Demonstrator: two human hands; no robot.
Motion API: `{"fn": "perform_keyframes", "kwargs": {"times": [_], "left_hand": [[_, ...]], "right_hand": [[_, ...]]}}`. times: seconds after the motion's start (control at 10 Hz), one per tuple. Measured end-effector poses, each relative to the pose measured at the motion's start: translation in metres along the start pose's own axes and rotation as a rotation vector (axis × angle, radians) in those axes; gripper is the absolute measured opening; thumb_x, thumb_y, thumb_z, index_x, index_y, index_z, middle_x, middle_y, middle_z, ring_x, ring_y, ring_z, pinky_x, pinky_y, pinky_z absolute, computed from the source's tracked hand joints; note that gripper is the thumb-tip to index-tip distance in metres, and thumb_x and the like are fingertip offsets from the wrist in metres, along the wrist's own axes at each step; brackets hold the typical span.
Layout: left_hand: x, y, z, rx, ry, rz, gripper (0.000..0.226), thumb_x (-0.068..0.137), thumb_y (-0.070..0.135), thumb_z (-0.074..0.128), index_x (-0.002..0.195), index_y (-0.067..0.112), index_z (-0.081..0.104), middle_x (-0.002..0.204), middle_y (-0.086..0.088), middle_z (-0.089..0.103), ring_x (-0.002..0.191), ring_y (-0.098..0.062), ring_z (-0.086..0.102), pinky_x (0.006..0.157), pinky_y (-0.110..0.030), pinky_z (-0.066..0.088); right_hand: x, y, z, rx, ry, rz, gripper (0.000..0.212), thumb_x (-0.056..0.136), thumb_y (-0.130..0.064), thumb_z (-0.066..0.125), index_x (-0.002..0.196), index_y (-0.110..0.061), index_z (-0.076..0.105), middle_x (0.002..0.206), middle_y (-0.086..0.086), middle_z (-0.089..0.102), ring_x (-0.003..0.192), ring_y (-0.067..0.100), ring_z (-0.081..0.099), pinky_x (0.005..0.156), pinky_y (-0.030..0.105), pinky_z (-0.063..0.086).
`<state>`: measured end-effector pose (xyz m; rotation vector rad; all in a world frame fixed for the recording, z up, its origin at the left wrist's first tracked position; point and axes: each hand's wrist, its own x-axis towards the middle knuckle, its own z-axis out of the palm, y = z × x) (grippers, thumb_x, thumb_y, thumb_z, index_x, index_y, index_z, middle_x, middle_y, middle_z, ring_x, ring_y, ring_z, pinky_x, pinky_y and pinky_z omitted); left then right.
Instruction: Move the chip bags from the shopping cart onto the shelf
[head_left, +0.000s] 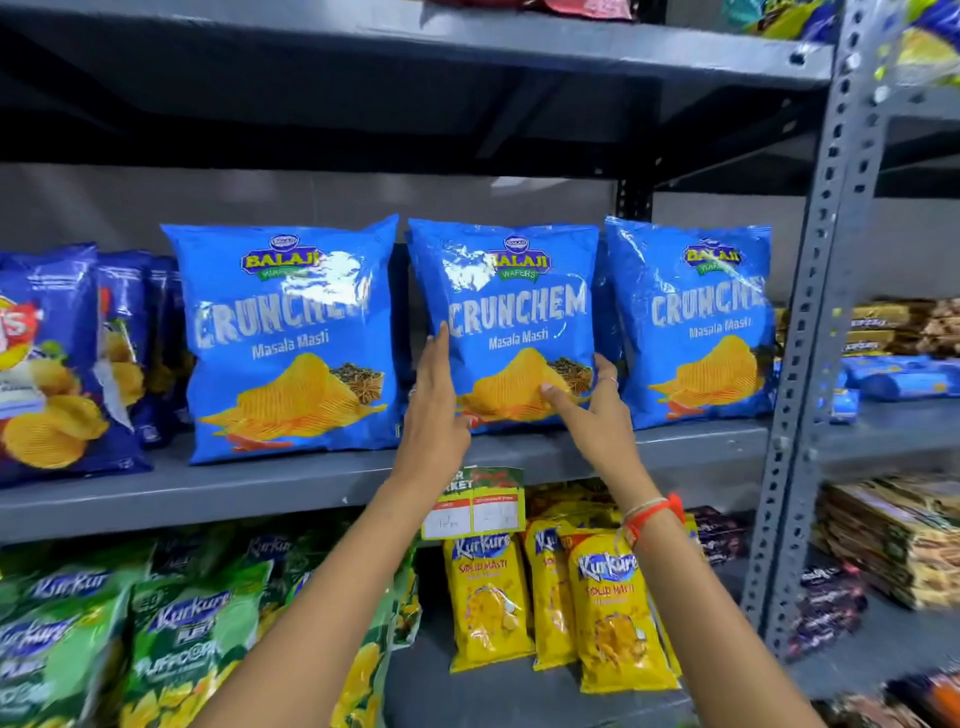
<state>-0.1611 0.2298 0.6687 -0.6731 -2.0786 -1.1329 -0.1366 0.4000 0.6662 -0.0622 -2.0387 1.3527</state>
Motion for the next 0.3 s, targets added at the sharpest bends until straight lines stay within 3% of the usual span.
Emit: {"fn": "perform_keyframes", "kwargs": {"times": [0.1,0.2,0.3], "left_hand": [[0.004,-0.003,0.000,-0.013,-0.007,-0.010,0.102,0.077,-0.013,0.057,0.145,0.036,-0.002,0.159,0.005,0.005,0.145,-0.018,0.015,0.098,-0.028,0.039],[0.000,0.002,-0.001,-0.026,-0.019,-0.028,0.102,0.077,-0.013,0.058,0.145,0.033,-0.002,0.159,0.002,0.004,0.146,-0.019,0.011,0.095,-0.019,0.038],[-0.005,0.014,-0.005,-0.025,0.000,-0.003,0.098,0.079,-0.006,0.059,0.145,0.029,-0.003,0.160,-0.004,-0.001,0.147,-0.020,0.004,0.083,0.001,0.027]], "right_hand": [[-0.001,0.002,0.001,-0.017,0.011,-0.030,0.080,0.084,-0.038,0.061,0.147,-0.014,0.018,0.137,0.011,0.051,0.116,0.025,0.050,0.084,0.031,0.035],[-0.004,0.001,0.001,-0.035,-0.007,-0.036,0.080,0.084,-0.037,0.062,0.146,-0.013,0.018,0.142,0.010,0.046,0.122,0.026,0.047,0.086,0.030,0.034],[-0.005,-0.005,-0.006,0.022,0.094,-0.089,0.077,0.084,-0.034,0.063,0.144,-0.011,0.023,0.144,0.009,0.043,0.130,0.023,0.043,0.097,0.028,0.035]]}}
